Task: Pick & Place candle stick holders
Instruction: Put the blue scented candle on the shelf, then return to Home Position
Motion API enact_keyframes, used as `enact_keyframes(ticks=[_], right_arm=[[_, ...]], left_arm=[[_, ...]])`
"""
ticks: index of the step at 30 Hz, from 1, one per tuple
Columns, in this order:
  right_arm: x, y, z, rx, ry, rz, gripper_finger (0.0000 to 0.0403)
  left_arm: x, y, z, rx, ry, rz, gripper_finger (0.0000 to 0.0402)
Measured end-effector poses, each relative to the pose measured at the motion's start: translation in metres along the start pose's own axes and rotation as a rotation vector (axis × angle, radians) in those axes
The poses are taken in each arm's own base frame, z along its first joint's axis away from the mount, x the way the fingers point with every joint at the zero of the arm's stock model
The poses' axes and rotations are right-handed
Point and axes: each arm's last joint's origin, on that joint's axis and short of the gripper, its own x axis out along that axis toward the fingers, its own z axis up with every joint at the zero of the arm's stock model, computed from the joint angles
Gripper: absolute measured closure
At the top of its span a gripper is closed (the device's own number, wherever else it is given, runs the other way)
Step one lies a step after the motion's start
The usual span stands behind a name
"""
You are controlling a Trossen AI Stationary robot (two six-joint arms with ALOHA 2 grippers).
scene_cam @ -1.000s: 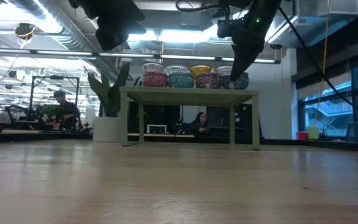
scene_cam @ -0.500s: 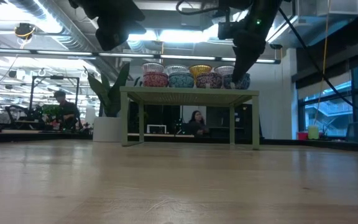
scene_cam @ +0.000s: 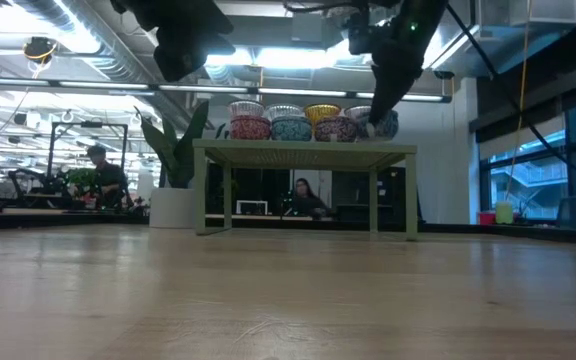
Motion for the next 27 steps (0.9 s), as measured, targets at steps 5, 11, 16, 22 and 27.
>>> enact_keyframes(ticks=[5,11,16,22,27], right_arm=[[-0.01,-0.003,0.002,0.016,0.013,-0.001,0.0066],[-0.01,-0.003,0.0,0.027,0.034,-0.004,0.0066],[-0.011,-0.003,0.0,0.025,0.038,-0.005,0.0066],[-0.021,-0.006,-0.003,0.032,0.014,-0.004,0.0066],[-0.052,-0.011,-0.011,0.051,-0.079,0.016,0.0066]], left_arm=[[0.0,0.0,0.0,0.0,0.0,0.0,0.0286],[0.0,0.0,0.0,0.0,0.0,0.0,0.0286],[0.0,0.0,0.0,0.0,0.0,0.0,0.0286],[0.0,0.0,0.0,0.0,0.0,0.0,0.0286],[0.0,0.0,0.0,0.0,0.0,0.0,0.0286]])
